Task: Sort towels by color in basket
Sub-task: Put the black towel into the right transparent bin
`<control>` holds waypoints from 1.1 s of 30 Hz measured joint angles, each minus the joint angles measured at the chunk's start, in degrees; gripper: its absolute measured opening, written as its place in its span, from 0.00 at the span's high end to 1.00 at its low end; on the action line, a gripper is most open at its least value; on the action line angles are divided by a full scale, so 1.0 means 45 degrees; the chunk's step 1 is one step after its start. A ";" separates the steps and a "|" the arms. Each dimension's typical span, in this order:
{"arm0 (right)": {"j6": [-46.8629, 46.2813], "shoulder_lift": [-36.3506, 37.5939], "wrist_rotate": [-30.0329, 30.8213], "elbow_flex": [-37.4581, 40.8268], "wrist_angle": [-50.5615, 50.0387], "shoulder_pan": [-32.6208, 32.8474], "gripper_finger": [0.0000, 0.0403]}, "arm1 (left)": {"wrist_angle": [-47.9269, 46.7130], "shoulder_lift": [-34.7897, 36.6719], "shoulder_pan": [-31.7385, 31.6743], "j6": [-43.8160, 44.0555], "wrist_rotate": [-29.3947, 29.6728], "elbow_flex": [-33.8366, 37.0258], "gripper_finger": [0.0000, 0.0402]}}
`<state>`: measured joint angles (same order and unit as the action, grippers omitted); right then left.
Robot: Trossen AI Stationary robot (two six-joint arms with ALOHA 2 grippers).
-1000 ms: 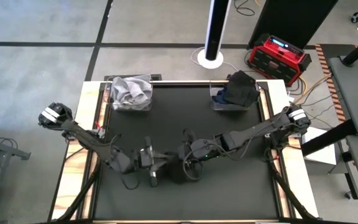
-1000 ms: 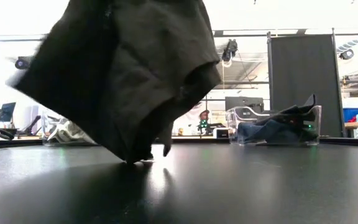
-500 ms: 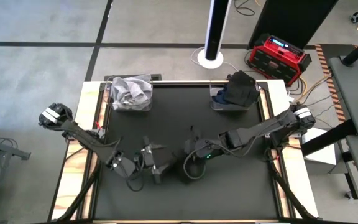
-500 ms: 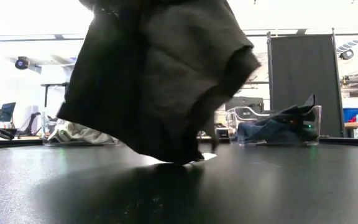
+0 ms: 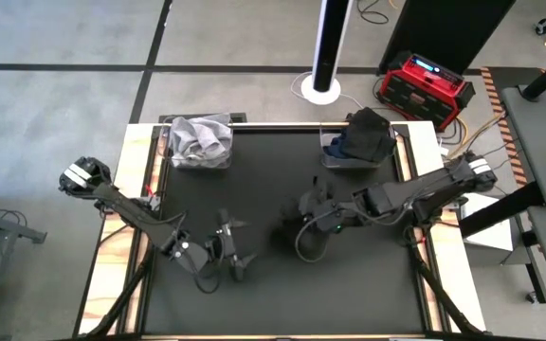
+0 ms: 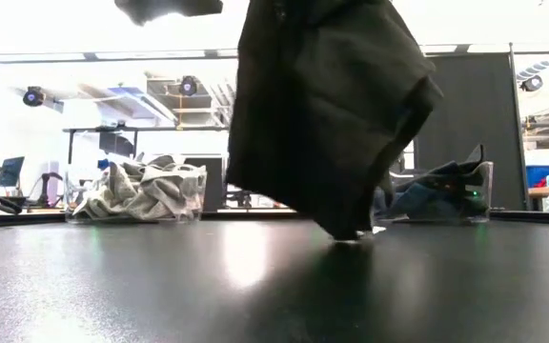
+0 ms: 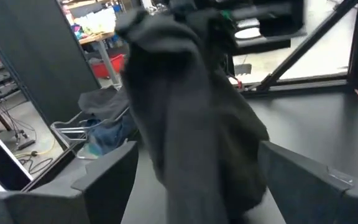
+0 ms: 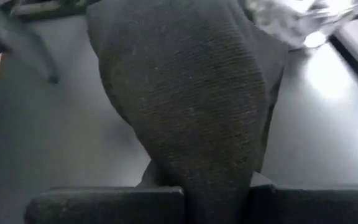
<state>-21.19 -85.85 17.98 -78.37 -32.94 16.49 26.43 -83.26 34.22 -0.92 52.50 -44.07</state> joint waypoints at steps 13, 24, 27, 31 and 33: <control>0.0026 0.0862 0.2001 0.0005 -0.0501 0.0006 0.98 | -0.0258 -0.0048 -0.0082 -0.0902 -0.0154 -0.0252 0.21; 0.1363 0.0857 -0.1167 0.0699 0.2394 0.0024 0.98 | 0.1252 -0.1021 -0.0805 -0.0968 -0.0831 -0.0262 0.21; 0.1608 0.0847 -0.1434 0.0854 0.3189 0.0024 0.98 | 0.1822 -0.1297 -0.0999 -0.0987 -0.2234 -0.0262 0.22; 0.2017 0.0847 -0.2029 0.0869 0.4061 0.0024 0.98 | 0.2285 -0.1666 -0.0997 -0.1552 -0.2411 -0.0257 0.23; 0.2191 0.0847 -0.2596 0.0879 0.4680 0.0024 0.98 | 0.2386 -0.1779 -0.0987 -0.1792 -0.2220 -0.0257 0.26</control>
<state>-11.33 -82.04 6.30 -74.41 -11.88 16.60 37.16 -91.27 29.78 -8.98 42.51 -45.23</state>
